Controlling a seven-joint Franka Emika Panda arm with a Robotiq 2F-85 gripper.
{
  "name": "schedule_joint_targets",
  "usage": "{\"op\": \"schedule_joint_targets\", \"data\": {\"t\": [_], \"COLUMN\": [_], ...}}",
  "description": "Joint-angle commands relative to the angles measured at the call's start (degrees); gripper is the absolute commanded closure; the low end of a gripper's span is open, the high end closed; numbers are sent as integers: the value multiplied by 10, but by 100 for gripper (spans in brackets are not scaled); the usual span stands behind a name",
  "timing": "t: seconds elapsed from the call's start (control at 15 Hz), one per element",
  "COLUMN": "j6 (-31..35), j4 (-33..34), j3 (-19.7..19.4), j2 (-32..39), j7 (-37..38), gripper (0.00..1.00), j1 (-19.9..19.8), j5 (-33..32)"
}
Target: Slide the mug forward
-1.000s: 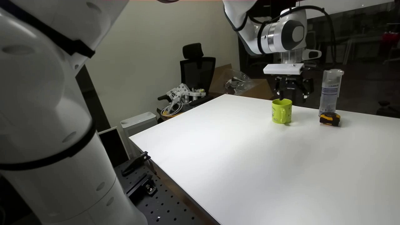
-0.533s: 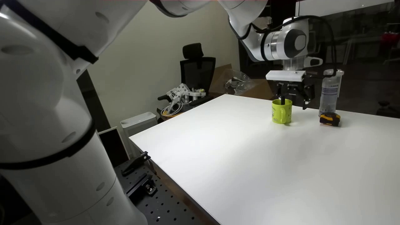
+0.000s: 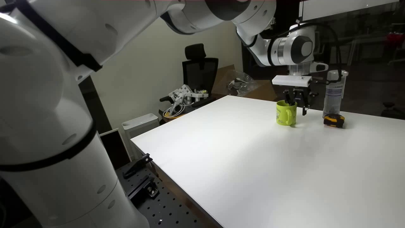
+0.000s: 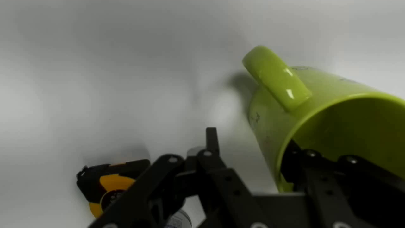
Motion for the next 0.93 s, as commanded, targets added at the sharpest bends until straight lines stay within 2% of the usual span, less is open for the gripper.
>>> {"op": "schedule_joint_targets", "data": {"t": [0.0, 0.13, 0.27, 0.53, 0.6, 0.87], "j6": [-25, -31, -36, -54, -32, -37], "j4": [67, 80, 91, 109, 71, 79], "j3": [9, 12, 14, 21, 11, 13], "j2": [33, 40, 46, 55, 37, 42], "j7": [3, 1, 1, -6, 0, -1], "gripper": [81, 95, 100, 98, 90, 90], "j1": [-6, -6, -6, -7, -2, -2], "j5": [7, 10, 13, 16, 6, 7]}}
